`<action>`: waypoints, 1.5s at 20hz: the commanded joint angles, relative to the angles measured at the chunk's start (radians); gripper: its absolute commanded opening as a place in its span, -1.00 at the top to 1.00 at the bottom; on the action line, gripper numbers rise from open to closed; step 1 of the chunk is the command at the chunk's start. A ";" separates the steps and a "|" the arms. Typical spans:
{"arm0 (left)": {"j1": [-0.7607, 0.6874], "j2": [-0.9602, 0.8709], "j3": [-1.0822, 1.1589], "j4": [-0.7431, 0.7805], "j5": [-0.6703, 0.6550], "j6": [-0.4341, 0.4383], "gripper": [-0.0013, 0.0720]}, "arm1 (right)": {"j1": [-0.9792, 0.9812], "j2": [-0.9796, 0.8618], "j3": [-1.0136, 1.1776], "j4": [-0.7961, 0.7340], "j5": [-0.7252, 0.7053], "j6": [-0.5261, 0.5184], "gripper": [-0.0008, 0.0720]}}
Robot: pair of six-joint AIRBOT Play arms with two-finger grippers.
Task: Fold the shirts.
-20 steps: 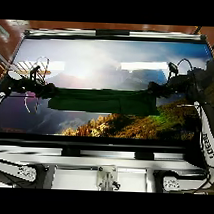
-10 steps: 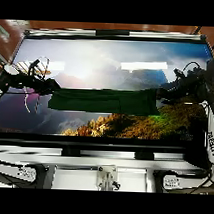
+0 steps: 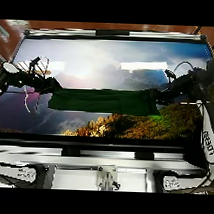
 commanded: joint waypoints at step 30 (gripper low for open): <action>-0.002 0.001 0.000 -0.114 -0.002 -0.037 -0.85 | -0.006 -0.086 0.001 0.131 0.063 0.061 0.81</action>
